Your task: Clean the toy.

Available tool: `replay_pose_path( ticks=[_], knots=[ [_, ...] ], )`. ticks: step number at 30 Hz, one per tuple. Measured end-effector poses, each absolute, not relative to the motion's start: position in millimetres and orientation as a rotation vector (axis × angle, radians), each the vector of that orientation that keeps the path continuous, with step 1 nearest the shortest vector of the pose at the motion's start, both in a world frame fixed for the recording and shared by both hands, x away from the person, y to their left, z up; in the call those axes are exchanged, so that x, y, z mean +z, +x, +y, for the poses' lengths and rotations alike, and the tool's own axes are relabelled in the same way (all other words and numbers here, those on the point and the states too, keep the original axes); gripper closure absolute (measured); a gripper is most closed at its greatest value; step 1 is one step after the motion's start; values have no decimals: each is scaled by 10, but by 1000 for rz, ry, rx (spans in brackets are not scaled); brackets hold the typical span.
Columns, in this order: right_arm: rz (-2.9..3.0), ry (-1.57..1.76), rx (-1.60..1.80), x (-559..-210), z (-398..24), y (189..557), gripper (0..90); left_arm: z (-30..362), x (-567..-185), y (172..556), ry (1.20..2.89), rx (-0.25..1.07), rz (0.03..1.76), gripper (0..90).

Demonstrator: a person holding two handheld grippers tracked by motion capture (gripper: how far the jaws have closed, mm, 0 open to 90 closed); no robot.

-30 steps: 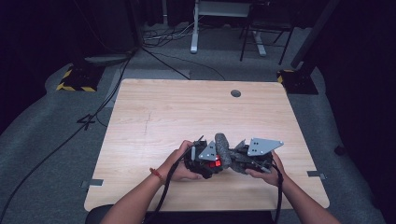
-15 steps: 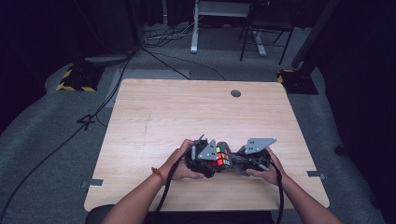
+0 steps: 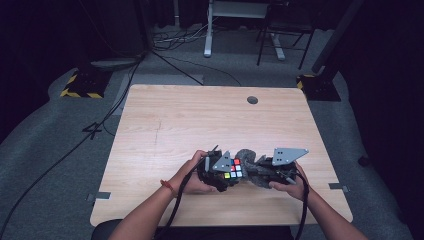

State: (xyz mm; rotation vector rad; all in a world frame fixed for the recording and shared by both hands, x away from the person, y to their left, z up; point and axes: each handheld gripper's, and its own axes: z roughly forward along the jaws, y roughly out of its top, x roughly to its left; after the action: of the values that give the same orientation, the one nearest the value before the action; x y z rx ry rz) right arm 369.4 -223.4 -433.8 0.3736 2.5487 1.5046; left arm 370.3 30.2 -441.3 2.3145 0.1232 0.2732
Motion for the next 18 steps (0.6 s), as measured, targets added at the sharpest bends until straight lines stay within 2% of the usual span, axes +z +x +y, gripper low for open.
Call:
replay_pose_path(
  ticks=[6,12,18],
  knots=[
    [2512,388,1526,-4285,-2250,3690,779,349,-4369,3720,2264,259,132,334],
    [2586,400,1439,-4373,-2196,3719,779,394,-4314,3748,2202,239,174,336],
    [2601,361,1510,-4384,-2200,3694,780,400,-4347,3782,2214,206,186,326]
  ],
)
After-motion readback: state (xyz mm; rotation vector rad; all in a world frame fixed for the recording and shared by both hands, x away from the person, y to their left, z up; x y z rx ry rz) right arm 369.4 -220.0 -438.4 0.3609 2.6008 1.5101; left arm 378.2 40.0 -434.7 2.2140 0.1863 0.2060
